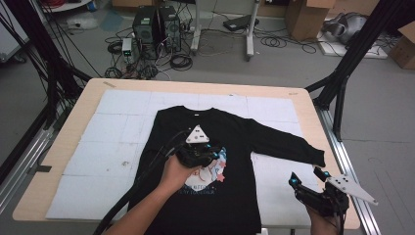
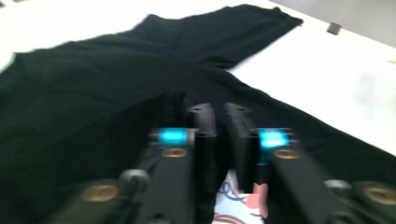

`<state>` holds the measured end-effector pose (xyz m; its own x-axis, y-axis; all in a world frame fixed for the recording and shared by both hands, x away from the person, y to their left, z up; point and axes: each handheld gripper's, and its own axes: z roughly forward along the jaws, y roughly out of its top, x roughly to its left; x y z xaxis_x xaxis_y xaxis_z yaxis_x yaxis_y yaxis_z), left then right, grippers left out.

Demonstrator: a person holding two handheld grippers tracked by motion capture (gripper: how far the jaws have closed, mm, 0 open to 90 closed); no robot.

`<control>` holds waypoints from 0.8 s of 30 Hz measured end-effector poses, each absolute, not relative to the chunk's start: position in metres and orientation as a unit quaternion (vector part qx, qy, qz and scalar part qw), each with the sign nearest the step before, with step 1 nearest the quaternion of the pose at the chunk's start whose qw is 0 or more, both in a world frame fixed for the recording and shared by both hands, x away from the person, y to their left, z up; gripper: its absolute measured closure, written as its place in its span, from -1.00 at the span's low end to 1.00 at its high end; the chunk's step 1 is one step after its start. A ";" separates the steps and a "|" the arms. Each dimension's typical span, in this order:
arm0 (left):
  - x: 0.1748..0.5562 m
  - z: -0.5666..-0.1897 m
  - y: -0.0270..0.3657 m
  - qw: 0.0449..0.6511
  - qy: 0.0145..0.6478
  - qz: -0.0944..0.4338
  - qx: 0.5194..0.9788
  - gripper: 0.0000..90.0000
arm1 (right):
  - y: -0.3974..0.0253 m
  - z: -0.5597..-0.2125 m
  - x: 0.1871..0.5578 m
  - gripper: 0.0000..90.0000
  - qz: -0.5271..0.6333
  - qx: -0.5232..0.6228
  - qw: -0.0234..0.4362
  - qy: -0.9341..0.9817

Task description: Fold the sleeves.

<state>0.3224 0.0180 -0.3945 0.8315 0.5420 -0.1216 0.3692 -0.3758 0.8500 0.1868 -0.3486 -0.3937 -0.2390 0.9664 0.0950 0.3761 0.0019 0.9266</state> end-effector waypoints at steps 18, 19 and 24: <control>0.314 -0.393 0.189 0.532 0.411 0.204 0.711 -0.53 | -0.342 -0.391 0.210 -0.67 0.462 0.525 0.316 0.642; 0.311 -0.394 0.194 0.529 0.412 0.210 0.712 -0.54 | -0.341 -0.391 0.214 -0.67 0.459 0.524 0.317 0.644; 0.300 -0.398 0.217 0.532 0.418 0.226 0.700 -0.56 | -0.339 -0.392 0.234 -0.67 0.451 0.522 0.309 0.654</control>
<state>0.3001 0.2174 -0.3985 0.5475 0.8269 -0.1284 0.3451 -0.0834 0.9349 0.2337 -0.3390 -0.3917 -0.2632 0.9624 0.0667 0.4041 0.0472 0.9135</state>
